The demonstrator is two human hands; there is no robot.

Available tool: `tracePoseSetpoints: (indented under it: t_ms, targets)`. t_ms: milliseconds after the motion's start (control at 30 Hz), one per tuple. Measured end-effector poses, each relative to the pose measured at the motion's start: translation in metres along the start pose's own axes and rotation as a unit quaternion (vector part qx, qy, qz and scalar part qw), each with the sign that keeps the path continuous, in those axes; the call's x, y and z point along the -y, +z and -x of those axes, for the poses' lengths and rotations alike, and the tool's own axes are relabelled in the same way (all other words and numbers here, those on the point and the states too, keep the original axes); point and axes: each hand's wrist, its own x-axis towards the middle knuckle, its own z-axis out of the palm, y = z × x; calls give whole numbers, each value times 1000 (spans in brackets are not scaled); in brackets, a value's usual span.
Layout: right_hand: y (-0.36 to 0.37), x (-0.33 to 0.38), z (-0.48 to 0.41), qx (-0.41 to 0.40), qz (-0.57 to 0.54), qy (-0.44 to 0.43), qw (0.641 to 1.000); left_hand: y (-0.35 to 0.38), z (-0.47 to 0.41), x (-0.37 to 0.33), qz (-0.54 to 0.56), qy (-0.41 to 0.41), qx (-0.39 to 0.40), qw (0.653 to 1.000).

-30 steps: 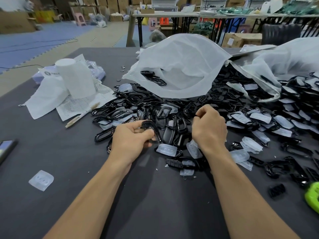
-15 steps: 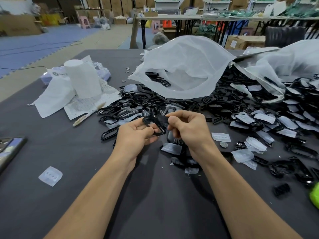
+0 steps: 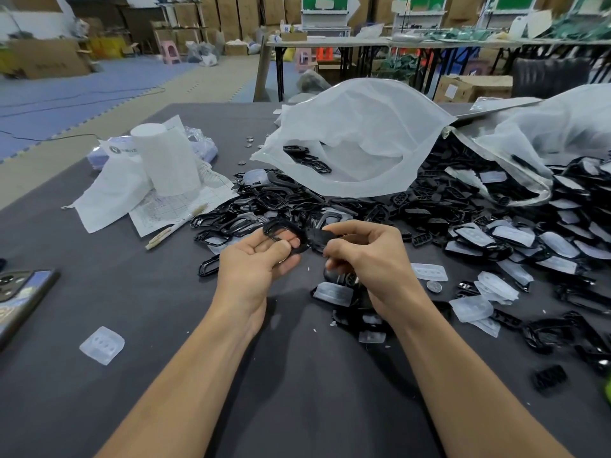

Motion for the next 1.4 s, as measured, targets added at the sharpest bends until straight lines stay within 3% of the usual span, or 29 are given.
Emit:
tracePoseSetpoints:
  t_ms: [167,300,433,600,767,867,1000,1100,1233,1400]
  targets:
    - [-1,1,1,28,53,-7,998,4,-1,1,-33,33,-13,999]
    - [-4,4,2,44,169,-37,984,3,3,3,-146,106,12,984]
    - [1,3,4,41,148,-23,988,3,8,5,-254,153,61,953]
    - [7,2,7,-33,91,-20,995,5,16,3,-230,112,117,960]
    - [18,1,12,-85,200,-109,970,7,18,3,-215,86,96,968]
    - [15,4,11,-52,206,-143,967,7,17,1,-154,23,89,984]
    - [10,4,8,-21,232,-127,964,6,20,-2,-121,-22,90,988]
    - [9,3,6,-4,260,-101,960,4,20,-2,-154,1,95,984]
    - [10,0,6,3,268,-96,959,1,18,0,-303,71,98,945]
    - [4,-2,3,25,172,-53,983,5,20,0,-230,40,133,963]
